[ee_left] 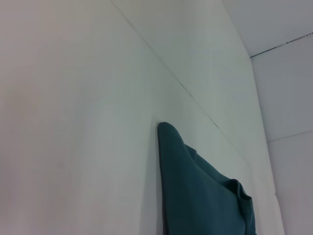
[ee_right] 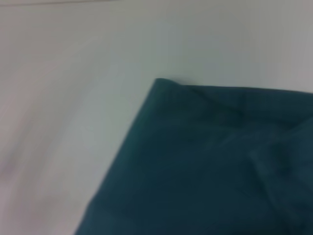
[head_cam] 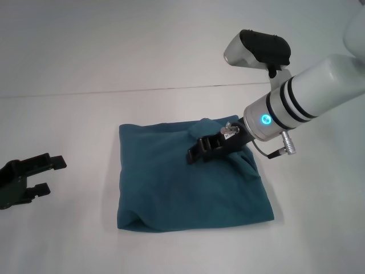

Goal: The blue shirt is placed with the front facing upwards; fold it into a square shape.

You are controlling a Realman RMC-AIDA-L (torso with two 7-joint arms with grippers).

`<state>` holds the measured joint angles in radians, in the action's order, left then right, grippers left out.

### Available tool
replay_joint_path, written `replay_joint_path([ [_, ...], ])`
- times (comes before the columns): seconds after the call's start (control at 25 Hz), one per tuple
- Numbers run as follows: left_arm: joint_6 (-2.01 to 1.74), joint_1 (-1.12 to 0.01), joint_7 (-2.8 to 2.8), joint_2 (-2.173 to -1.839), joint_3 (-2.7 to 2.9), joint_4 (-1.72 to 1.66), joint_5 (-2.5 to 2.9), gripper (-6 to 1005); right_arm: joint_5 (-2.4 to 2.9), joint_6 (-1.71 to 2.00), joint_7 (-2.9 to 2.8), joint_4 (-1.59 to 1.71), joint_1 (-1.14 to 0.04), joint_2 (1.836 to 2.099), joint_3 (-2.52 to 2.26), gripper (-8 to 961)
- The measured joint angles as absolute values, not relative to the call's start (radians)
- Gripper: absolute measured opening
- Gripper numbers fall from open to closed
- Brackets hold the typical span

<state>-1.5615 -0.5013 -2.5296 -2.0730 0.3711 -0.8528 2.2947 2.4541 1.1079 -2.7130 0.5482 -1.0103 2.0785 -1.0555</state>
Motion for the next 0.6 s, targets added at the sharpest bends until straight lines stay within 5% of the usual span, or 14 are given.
replay_joint_path([
  [0.6, -1.558, -0.501, -2.53, -2.074, 0.371, -0.851, 2.295, 945, 2.541, 1.077, -2.832, 0.737, -0.906, 2.045, -1.027, 435],
])
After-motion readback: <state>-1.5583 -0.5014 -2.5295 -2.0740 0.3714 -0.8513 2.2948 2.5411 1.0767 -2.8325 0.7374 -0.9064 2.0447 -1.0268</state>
